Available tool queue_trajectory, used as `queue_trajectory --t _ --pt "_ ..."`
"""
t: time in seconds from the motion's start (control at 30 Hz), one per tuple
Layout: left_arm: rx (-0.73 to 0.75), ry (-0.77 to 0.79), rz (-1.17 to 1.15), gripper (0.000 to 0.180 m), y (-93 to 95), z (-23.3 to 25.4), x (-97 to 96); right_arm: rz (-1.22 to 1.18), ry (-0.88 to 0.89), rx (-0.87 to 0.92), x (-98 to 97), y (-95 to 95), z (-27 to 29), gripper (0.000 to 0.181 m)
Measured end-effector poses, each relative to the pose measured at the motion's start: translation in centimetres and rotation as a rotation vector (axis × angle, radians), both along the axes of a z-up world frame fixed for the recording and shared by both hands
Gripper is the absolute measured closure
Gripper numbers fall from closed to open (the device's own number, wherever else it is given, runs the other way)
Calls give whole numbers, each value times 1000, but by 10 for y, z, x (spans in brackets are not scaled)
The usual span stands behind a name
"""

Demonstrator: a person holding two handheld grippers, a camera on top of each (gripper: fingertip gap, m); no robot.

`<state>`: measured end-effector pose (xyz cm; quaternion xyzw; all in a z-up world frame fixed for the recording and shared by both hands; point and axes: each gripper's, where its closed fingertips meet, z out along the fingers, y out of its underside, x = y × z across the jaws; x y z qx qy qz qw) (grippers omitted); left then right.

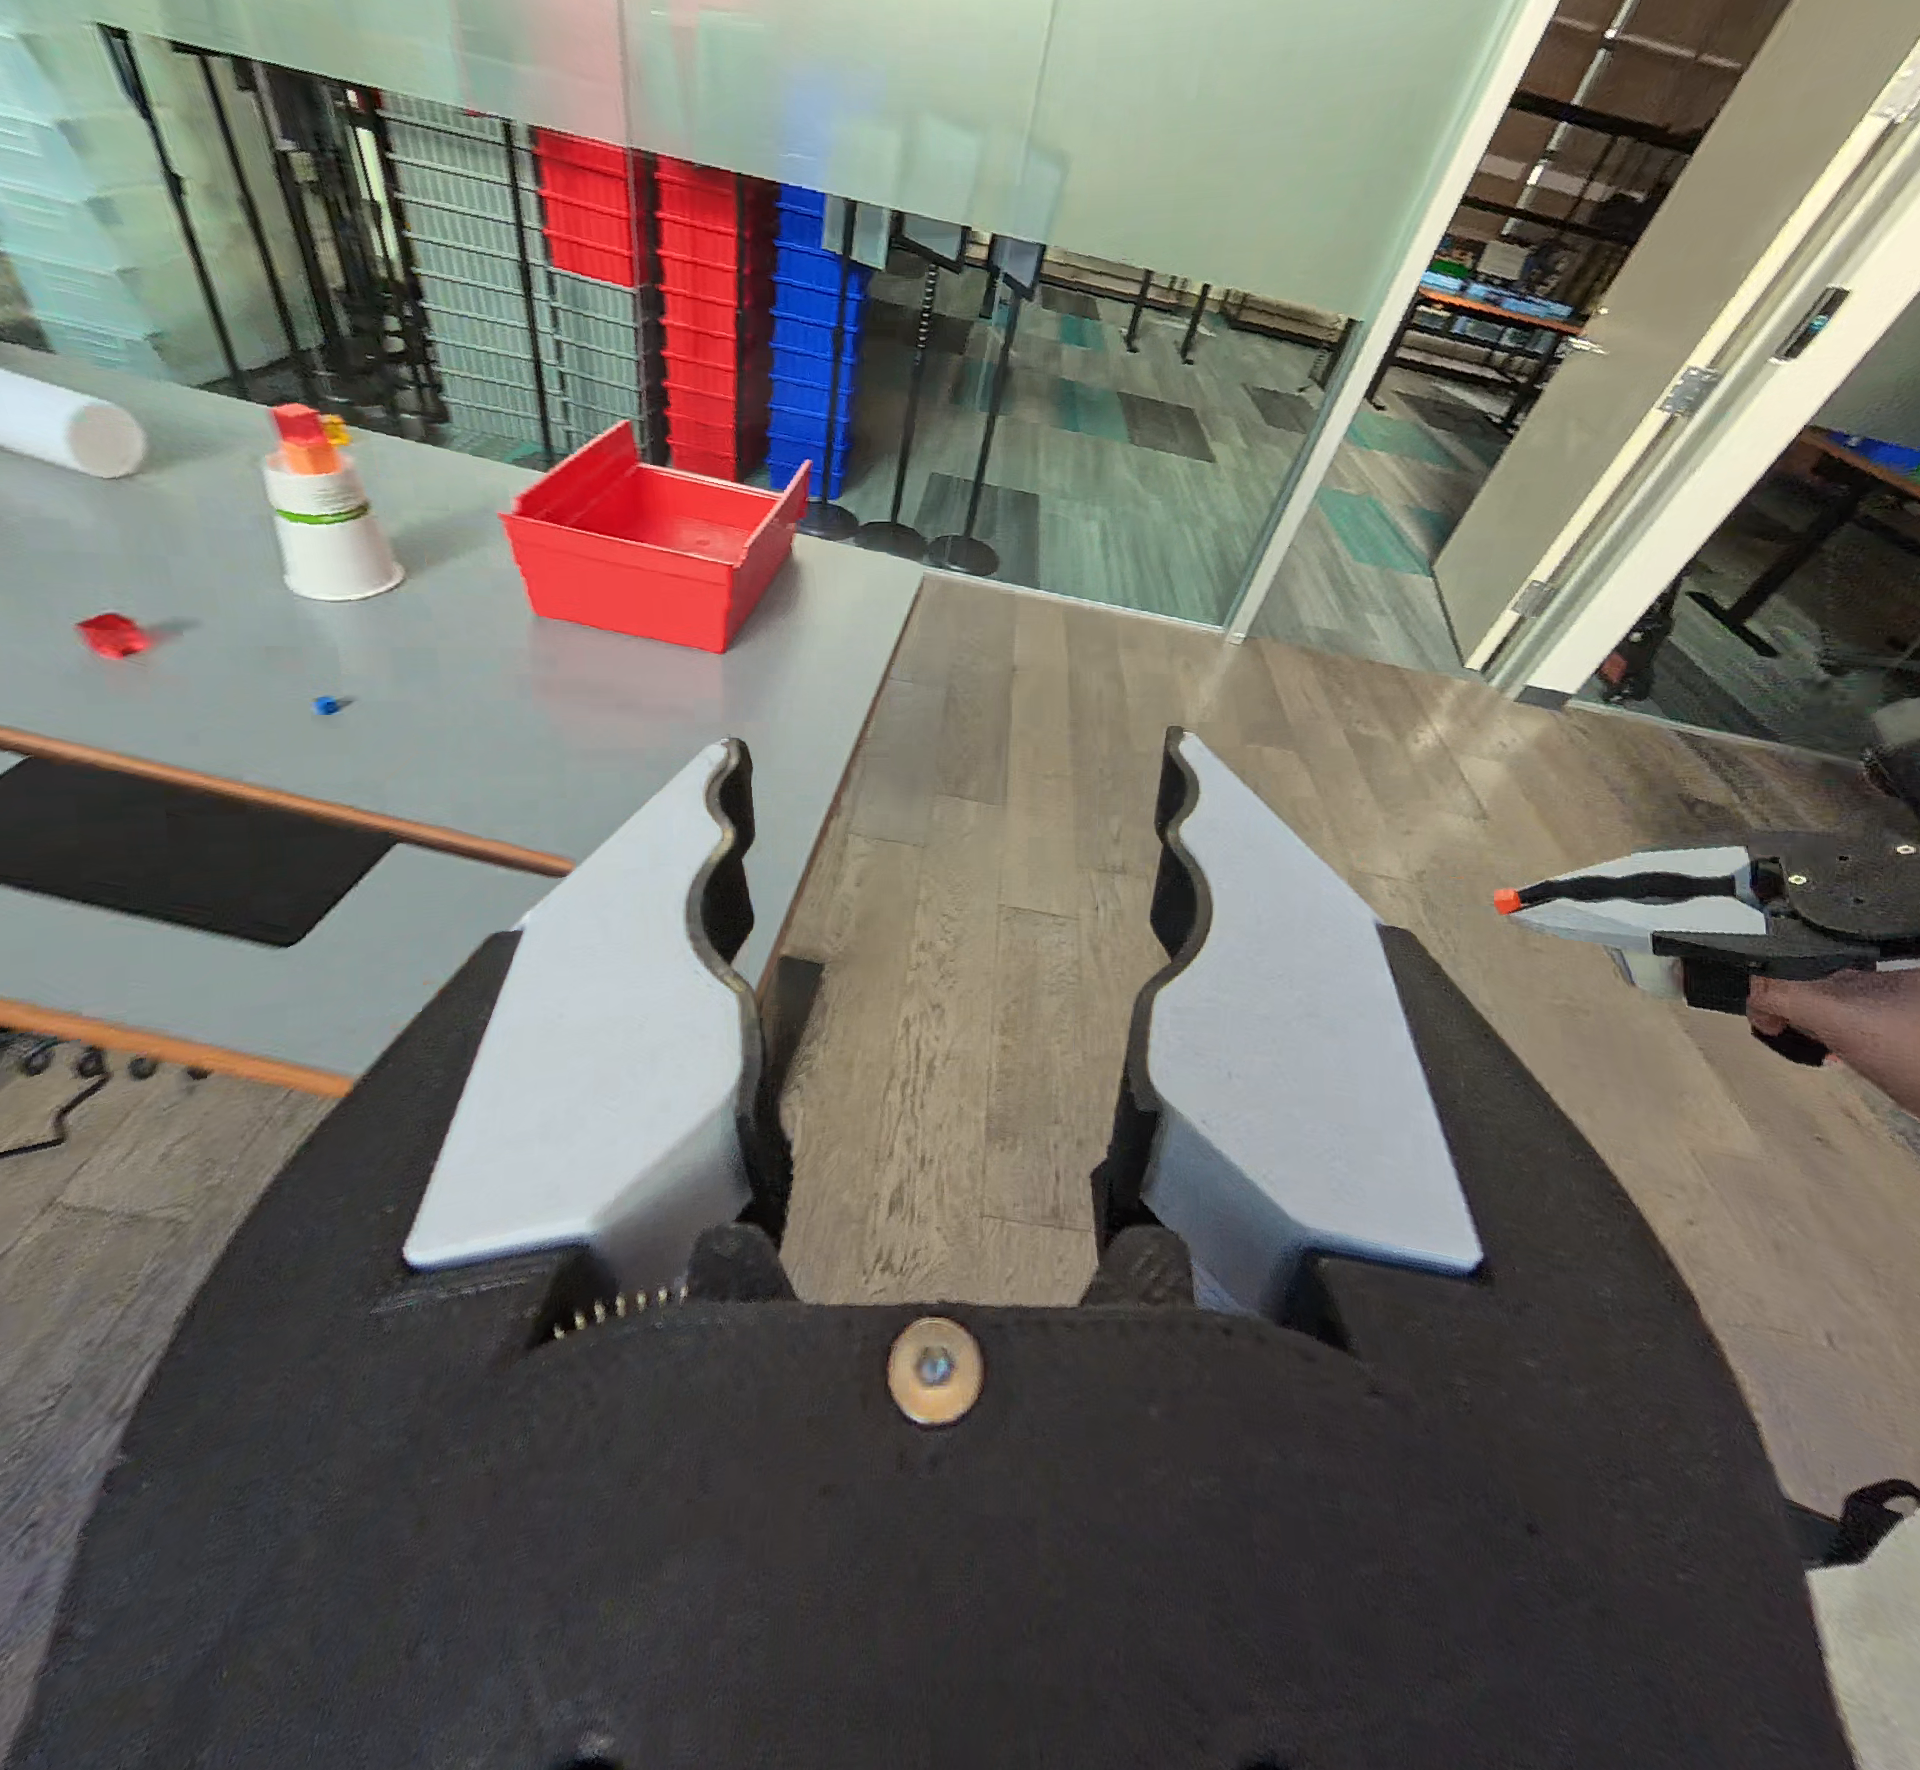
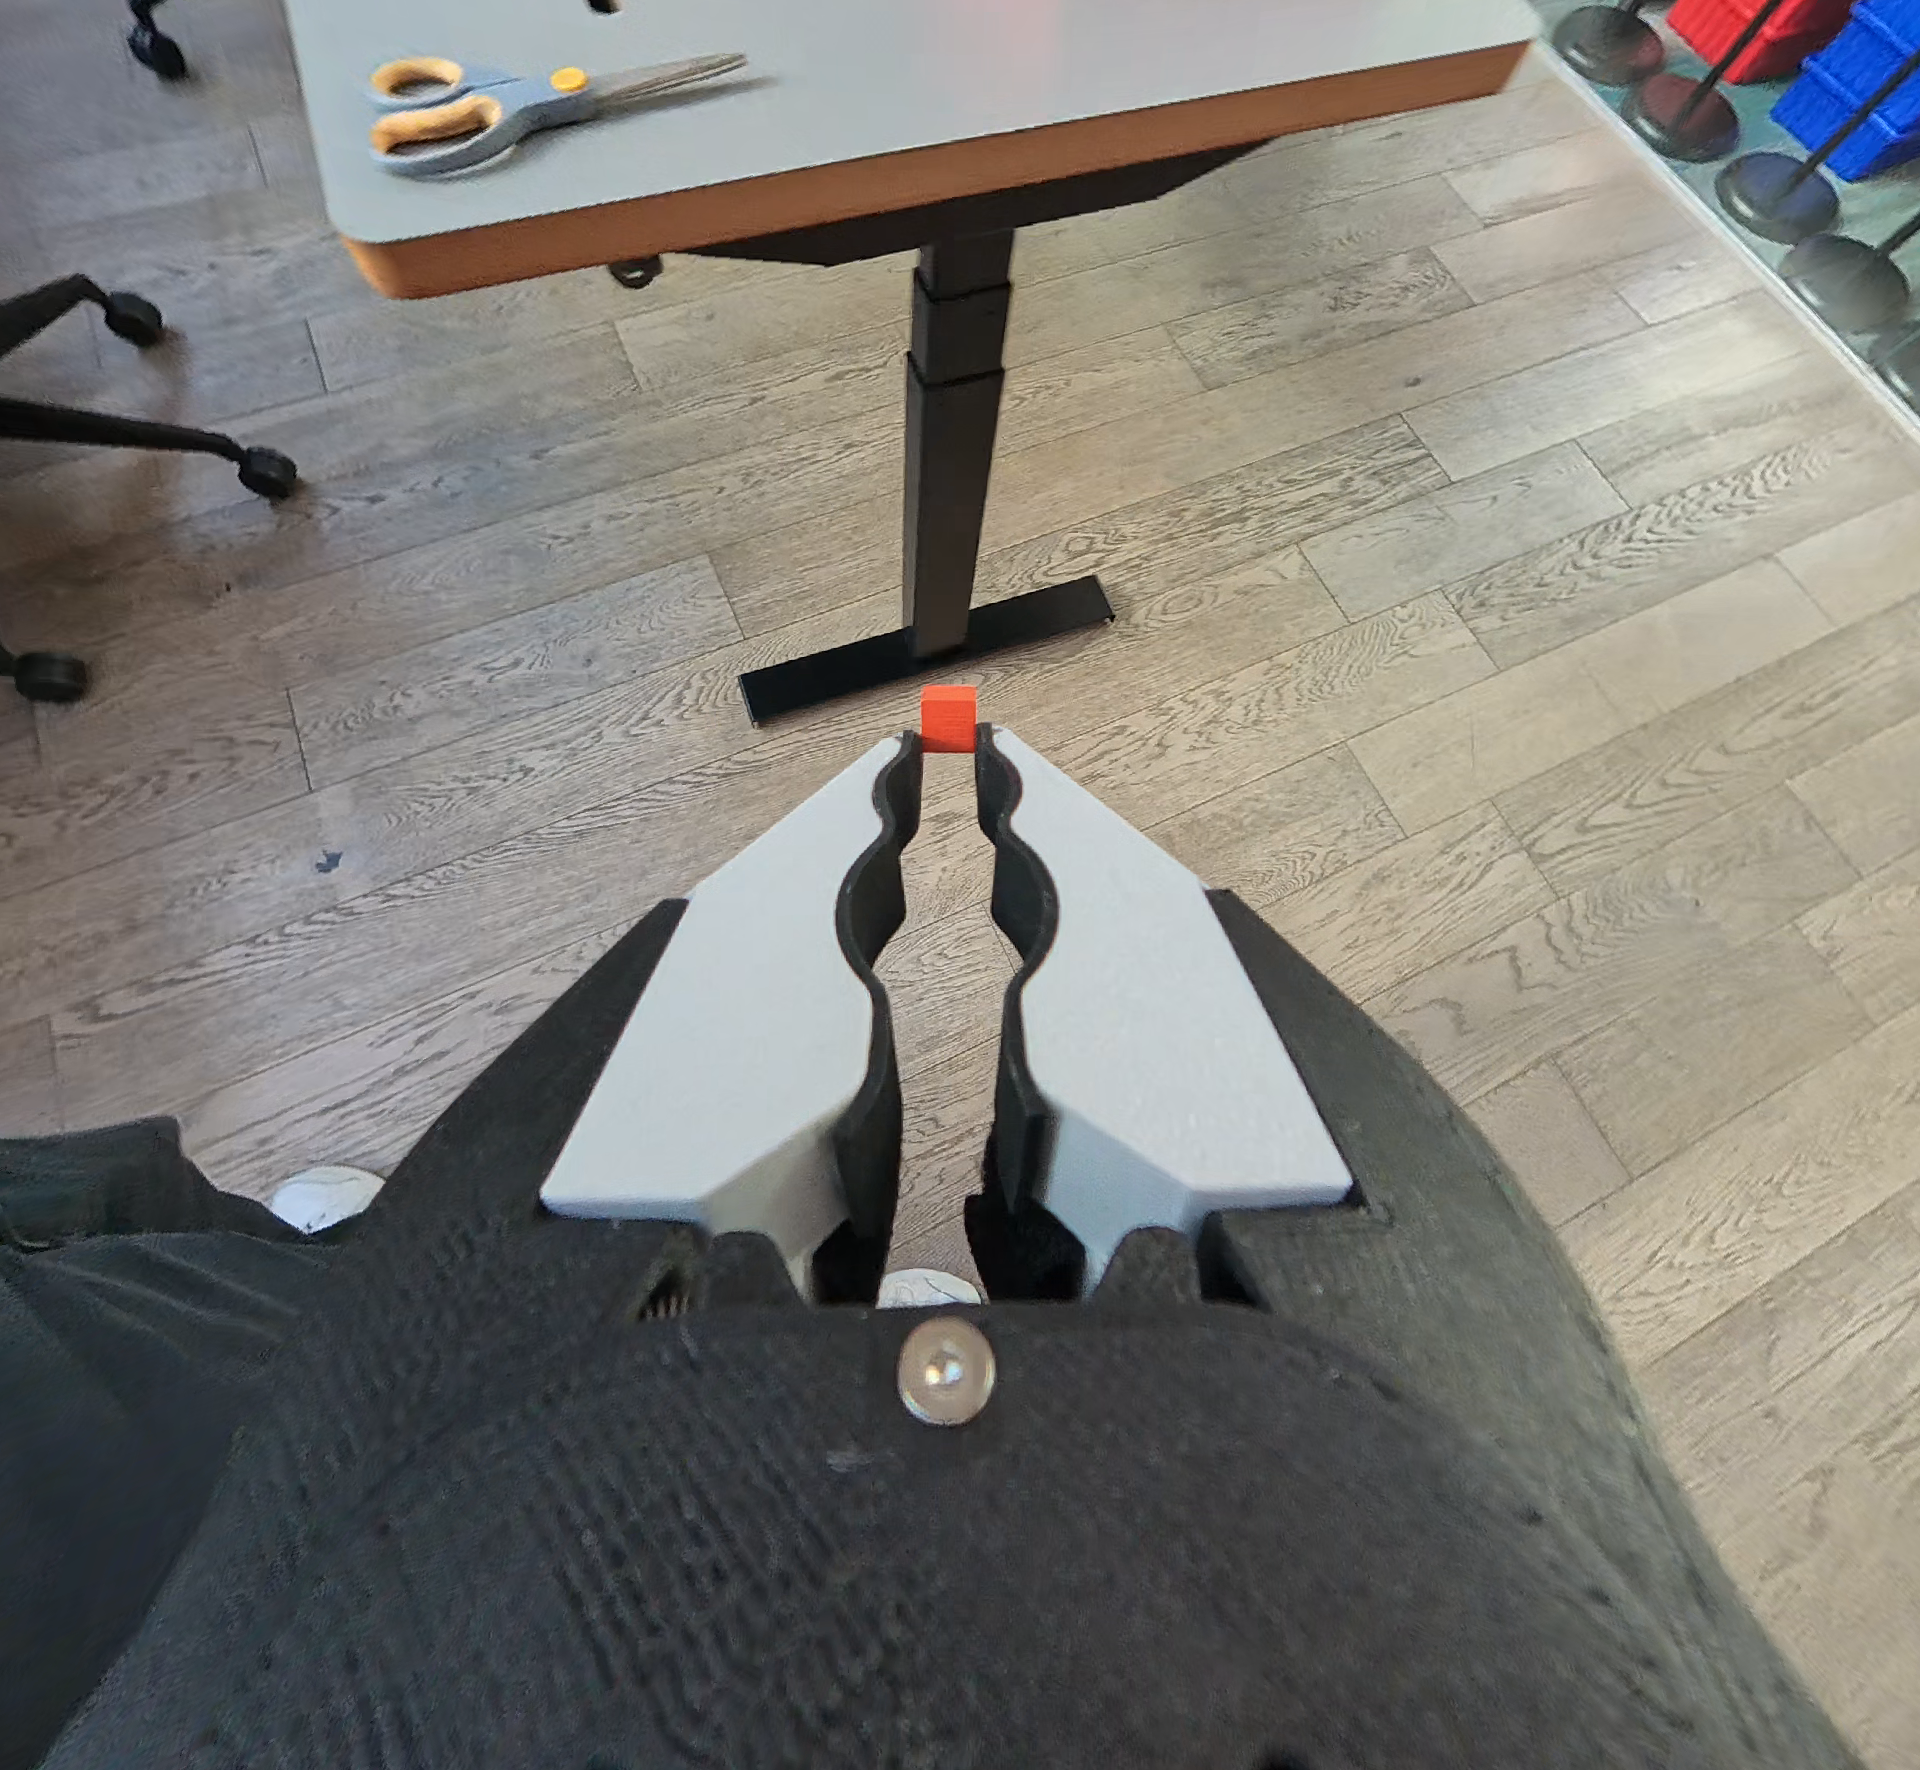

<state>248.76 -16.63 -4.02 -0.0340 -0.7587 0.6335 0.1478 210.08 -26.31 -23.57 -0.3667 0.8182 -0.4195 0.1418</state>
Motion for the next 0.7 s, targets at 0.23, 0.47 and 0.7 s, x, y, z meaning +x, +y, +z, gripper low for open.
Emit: queue_trajectory --t 0.23,0.47,0.7 --pt "-97 96 -113 115 -208 13 -183 -86 -32 -57 -188 -108 63 172" --pt "-94 14 -87 122 -341 17 -259 93 -8 -80 -218 -263 112 172" --pt "-46 53 -109 114 -489 -14 -277 258 -267 -71 -118 -459 136 172"
